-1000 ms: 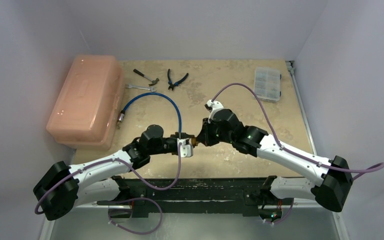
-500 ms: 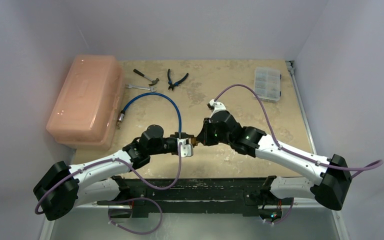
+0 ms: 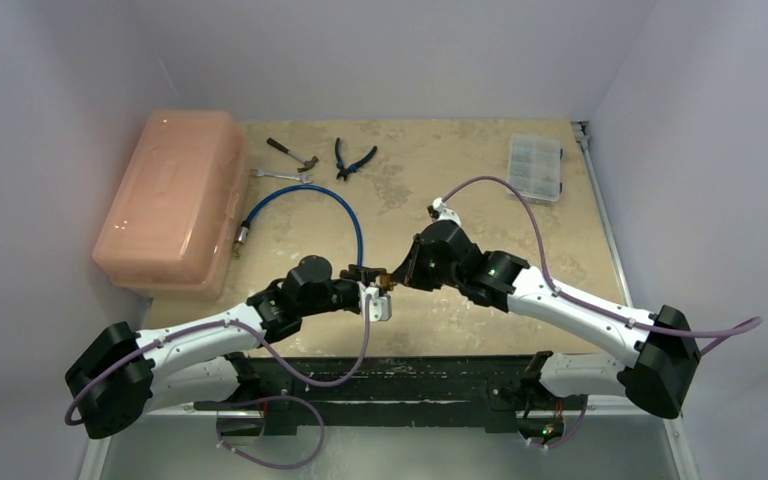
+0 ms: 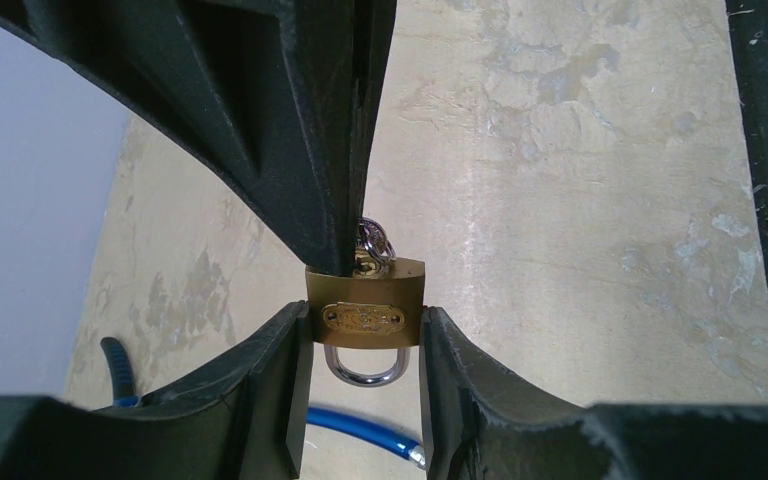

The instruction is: Unlock with the key

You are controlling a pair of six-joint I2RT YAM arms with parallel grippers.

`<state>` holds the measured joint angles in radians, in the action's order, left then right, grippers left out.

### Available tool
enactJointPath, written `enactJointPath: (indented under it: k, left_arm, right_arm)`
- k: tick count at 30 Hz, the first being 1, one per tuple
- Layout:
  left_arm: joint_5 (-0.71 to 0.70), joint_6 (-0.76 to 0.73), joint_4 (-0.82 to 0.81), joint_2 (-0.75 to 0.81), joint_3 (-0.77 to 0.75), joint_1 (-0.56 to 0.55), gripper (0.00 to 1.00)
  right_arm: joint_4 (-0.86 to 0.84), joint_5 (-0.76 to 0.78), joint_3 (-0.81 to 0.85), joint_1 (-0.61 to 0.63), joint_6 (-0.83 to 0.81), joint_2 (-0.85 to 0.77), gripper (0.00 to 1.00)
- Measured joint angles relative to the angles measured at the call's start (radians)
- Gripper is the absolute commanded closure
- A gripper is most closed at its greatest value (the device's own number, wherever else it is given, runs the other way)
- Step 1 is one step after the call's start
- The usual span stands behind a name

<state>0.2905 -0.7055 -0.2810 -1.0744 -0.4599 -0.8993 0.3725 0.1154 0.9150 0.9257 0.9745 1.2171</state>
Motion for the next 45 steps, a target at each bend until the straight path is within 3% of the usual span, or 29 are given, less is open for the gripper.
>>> enactJointPath:
  k: [30,45]
  left_arm:
    - [-0.131,-0.021,-0.069,0.009,0.033,-0.032,1.00]
    - [-0.139,-0.021,-0.068,0.009,0.047,-0.042,1.00]
  right_arm:
    - [-0.074,-0.162,-0.046,-0.114,0.202,0.011,1.00]
    - [-0.101,-0.200,-0.101,-0.124,0.388,0.006,1.00]
